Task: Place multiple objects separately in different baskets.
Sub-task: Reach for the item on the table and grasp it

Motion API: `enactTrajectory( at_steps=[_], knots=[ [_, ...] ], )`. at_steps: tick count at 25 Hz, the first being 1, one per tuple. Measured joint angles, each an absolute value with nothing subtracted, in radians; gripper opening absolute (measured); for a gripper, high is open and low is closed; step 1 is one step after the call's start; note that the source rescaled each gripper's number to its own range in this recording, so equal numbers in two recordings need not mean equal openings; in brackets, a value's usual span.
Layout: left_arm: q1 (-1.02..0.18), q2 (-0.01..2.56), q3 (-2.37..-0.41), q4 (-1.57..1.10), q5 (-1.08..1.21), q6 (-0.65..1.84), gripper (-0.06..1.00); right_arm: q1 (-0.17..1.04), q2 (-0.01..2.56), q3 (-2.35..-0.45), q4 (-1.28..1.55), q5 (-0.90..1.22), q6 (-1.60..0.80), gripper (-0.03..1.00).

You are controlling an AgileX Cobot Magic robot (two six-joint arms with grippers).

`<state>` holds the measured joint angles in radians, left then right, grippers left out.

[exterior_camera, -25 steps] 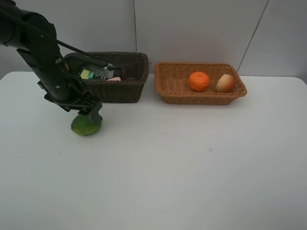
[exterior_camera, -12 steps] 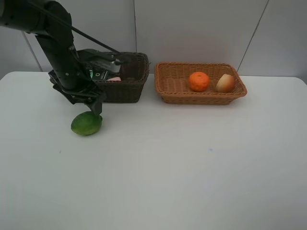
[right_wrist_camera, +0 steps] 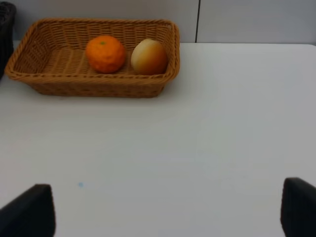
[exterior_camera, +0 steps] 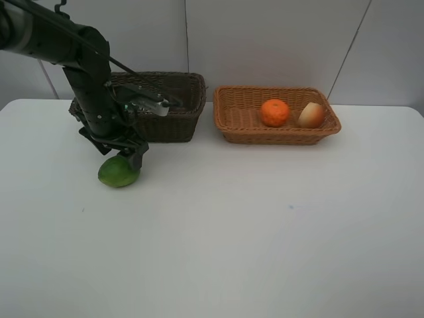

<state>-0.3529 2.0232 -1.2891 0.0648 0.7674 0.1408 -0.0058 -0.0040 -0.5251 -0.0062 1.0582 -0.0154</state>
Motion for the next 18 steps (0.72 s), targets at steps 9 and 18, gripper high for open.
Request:
enactTrajectory(
  at_steps=[9, 18],
  knots=[
    [-0.353, 2.103, -1.282, 0.064, 0.728, 0.141, 1.0, -0.006, -0.004, -0.525, -0.006, 1.058, -0.015, 0.97],
    [-0.353, 2.127, -1.281, 0.045, 0.683, 0.141, 0.96, -0.006, -0.004, -0.525, -0.006, 1.058, -0.015, 0.97]
  ],
)
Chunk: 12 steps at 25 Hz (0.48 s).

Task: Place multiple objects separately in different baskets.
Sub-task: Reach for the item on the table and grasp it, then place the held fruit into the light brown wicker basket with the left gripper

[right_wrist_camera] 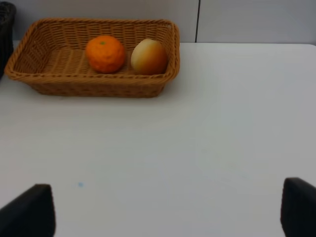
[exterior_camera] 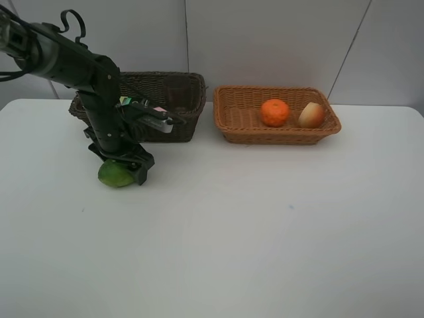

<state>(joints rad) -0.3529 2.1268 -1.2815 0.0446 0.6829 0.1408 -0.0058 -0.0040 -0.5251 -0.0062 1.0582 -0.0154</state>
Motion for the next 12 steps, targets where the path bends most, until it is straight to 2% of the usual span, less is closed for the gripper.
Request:
enactTrajectory(
  at_steps=[3, 12],
  knots=[
    [-0.353, 2.127, -1.281, 0.035, 0.679, 0.141, 0.8, -0.006, -0.004, -0.525, -0.006, 1.058, -0.015, 0.97],
    [-0.353, 2.127, -1.281, 0.031, 0.683, 0.119, 0.8, -0.006, -0.004, -0.525, -0.006, 1.058, -0.015, 0.97]
  ],
)
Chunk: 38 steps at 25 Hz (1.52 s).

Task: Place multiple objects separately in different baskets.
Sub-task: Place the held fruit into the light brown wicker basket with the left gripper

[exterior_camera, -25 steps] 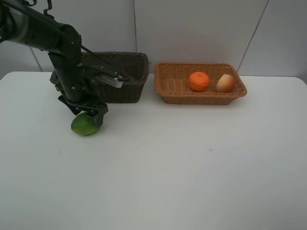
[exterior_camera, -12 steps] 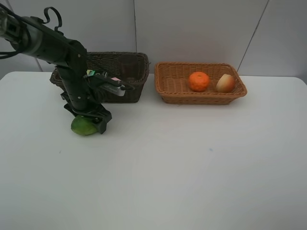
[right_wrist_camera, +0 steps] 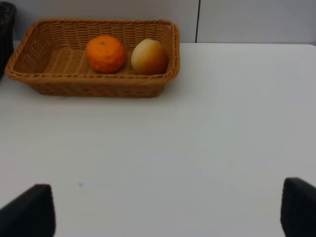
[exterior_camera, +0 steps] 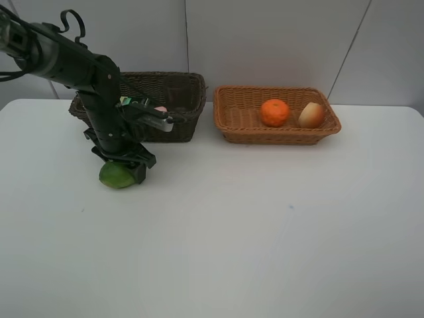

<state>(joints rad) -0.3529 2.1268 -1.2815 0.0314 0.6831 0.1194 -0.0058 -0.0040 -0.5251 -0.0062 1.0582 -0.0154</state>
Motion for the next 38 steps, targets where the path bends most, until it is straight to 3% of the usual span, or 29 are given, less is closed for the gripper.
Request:
enactTrajectory(
  at_steps=[15, 30, 34, 38],
  knots=[
    [-0.357, 2.122, -1.314, -0.03, 0.761, 0.095, 0.8, -0.006, -0.004, -0.525, -0.006, 1.058, -0.015, 0.97],
    [-0.64, 2.067, -1.642, -0.075, 0.924, -0.087, 0.8, -0.006, -0.004, -0.525, -0.007, 1.058, -0.015, 0.97],
    [-0.677, 2.067, -1.745, 0.027, 0.87, -0.124, 0.8, -0.006, -0.004, -0.525, -0.007, 1.058, -0.015, 0.97],
    [-0.689, 2.071, -1.758, 0.112, 0.671, -0.165, 0.8, -0.006, -0.004, -0.525, -0.007, 1.058, -0.015, 0.97]
  ],
)
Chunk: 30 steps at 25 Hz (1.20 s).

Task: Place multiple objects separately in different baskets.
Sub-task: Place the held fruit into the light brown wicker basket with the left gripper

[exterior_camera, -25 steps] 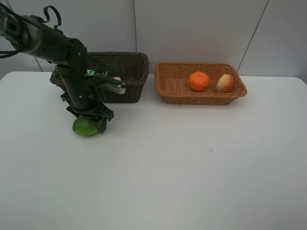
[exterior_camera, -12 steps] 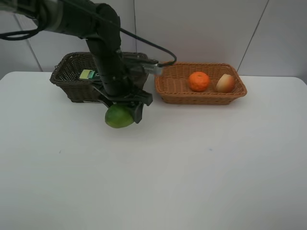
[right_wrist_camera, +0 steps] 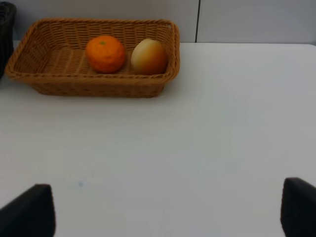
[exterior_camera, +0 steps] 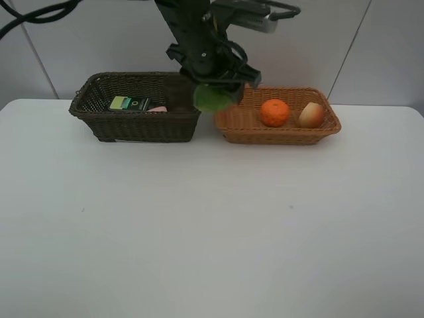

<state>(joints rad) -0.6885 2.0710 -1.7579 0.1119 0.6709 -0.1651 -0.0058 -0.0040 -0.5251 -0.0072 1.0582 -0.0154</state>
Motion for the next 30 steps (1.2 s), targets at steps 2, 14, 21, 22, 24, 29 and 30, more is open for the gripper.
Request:
enactTrajectory(
  at_steps=[2, 14, 21, 22, 24, 29, 30],
  knots=[
    [-0.689, 2.08, -1.758, 0.124, 0.567, -0.174, 0.8, -0.006, -0.004, -0.525, -0.007, 1.058, -0.015, 0.97],
    [-0.689, 2.242, -1.732, 0.126, 0.083, -0.188, 0.8, -0.006, -0.004, -0.525, -0.006, 1.058, -0.015, 0.97],
    [-0.687, 2.338, -1.73, 0.126, -0.072, -0.188, 0.8, -0.006, -0.004, -0.525, -0.006, 1.058, -0.015, 0.97],
    [-0.685, 2.351, -1.729, 0.126, -0.091, -0.188, 0.8, -0.006, -0.004, -0.525, -0.006, 1.058, -0.015, 0.97],
    [-0.681, 2.363, -1.73, 0.126, -0.102, -0.188, 0.8, -0.006, -0.004, -0.525, -0.006, 1.058, -0.015, 0.97],
    [-0.665, 2.397, -1.73, 0.126, -0.133, -0.188, 0.8, -0.006, -0.004, -0.525, -0.006, 1.058, -0.015, 0.97],
    [-0.664, 2.403, -1.73, 0.126, -0.133, -0.188, 0.8, -0.006, -0.004, -0.525, -0.006, 1.058, -0.015, 0.97]
  ],
)
